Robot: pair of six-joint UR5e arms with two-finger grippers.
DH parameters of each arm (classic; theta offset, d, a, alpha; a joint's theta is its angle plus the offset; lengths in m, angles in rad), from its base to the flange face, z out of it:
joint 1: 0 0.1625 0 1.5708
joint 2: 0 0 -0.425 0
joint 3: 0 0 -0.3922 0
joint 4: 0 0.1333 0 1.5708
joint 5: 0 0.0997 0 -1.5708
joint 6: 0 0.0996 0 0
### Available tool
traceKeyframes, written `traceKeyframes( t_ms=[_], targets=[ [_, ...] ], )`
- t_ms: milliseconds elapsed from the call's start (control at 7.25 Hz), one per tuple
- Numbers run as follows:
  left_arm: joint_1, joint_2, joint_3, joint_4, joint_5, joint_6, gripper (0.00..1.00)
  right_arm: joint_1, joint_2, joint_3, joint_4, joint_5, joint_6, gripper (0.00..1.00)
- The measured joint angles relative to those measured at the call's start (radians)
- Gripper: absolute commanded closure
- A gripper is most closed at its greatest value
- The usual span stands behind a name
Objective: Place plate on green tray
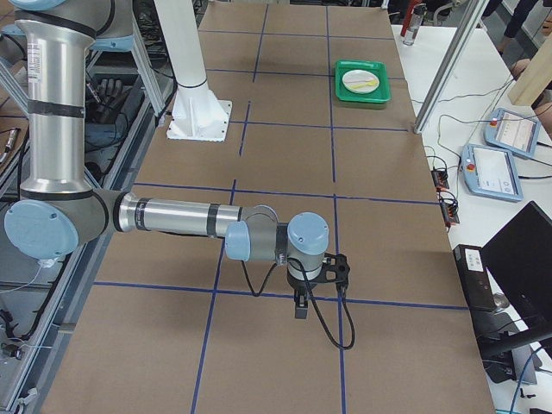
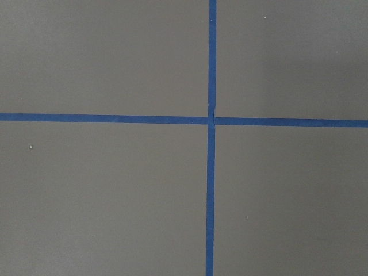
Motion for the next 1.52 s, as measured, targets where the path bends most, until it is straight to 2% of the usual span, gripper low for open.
traceKeyframes(
  t_ms=[414,828,1517],
  targets=[
    [-0.007,0.0,-0.045,0.051,0.017,0.03,0.0,0.0,0.0,0.0,0.001,0.0,0.0,0.0],
    [-0.005,0.006,-0.034,0.073,0.024,0.155,0.0,0.0,0.0,0.0,0.0,0.0,0.0,0.0],
    [-0.004,0.017,-0.03,0.078,0.023,0.17,0.0,0.0,0.0,0.0,0.0,0.0,0.0,0.0]
  ],
)
